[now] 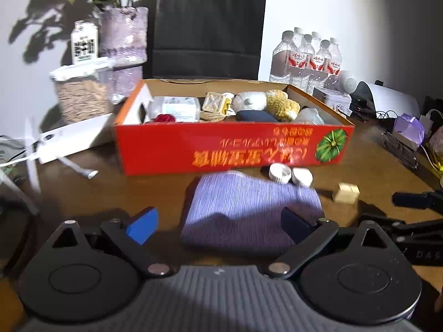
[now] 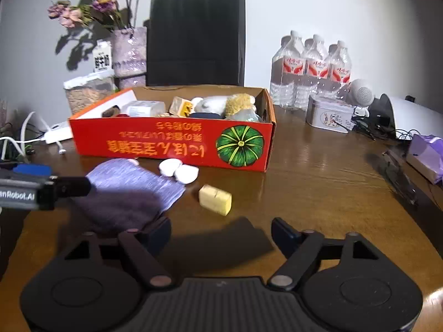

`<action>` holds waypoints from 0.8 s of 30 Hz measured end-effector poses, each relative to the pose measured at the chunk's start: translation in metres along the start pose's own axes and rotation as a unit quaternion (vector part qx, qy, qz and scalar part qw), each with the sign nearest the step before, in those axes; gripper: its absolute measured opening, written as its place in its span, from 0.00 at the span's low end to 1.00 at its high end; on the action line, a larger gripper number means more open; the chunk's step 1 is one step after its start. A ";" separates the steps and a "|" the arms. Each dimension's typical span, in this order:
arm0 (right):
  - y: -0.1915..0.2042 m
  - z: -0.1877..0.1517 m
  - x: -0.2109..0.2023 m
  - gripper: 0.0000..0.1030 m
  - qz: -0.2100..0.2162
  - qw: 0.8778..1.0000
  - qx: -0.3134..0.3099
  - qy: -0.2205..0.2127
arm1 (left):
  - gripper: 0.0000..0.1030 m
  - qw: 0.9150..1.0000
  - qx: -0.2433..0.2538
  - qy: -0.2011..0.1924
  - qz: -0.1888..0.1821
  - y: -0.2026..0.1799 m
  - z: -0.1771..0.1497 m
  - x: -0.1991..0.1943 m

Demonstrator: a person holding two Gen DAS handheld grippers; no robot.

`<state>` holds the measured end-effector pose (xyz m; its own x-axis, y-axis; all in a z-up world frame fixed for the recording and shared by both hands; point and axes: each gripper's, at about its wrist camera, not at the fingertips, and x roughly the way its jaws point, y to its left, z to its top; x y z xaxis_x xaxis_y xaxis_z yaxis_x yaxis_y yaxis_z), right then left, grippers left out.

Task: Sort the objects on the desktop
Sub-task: 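Grasp the round tin with the left tool while the right tool grasps the yellow cube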

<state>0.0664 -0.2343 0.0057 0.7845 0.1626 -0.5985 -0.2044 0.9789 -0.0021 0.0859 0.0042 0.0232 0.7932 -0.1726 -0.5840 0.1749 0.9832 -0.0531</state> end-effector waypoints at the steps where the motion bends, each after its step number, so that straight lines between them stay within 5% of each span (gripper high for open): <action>1: 0.000 0.003 0.006 0.71 0.002 1.000 -0.004 0.001 | 0.85 1.000 0.004 0.003 0.000 0.000 0.004 0.007; 5: 0.001 0.012 0.025 0.60 0.006 1.000 -0.012 0.007 | 0.67 0.999 0.002 0.034 0.000 0.001 0.011 0.034; 10: 0.005 0.015 0.039 0.31 0.014 1.000 -0.011 0.014 | 0.19 0.999 0.009 0.045 0.003 0.000 0.004 0.033; 14: 0.003 0.012 0.038 0.29 0.008 1.000 -0.004 0.009 | 0.09 0.998 0.027 0.045 -0.019 -0.006 -0.014 0.007; 20: 0.002 0.014 0.028 0.29 0.019 1.000 0.001 -0.002 | 0.13 0.996 0.050 0.056 -0.048 -0.013 -0.039 -0.032; 21: 0.003 0.015 0.027 0.29 0.019 1.000 0.000 -0.003 | 0.22 0.996 0.053 0.054 -0.045 -0.012 -0.037 -0.033; 22: 0.004 0.016 0.028 0.29 0.020 1.000 -0.001 -0.003 | 0.43 0.997 0.054 0.046 -0.038 -0.012 -0.033 -0.034; 24: 0.006 0.017 0.028 0.29 0.022 1.000 -0.001 -0.003 | 0.60 0.998 0.058 0.013 -0.029 -0.009 -0.020 -0.032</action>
<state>0.0973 -0.2220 0.0029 0.7783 0.2064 -0.5930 -0.2402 0.9705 0.0225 0.0470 0.0017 0.0263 0.7644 -0.2253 -0.6041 0.2876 0.9577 0.0067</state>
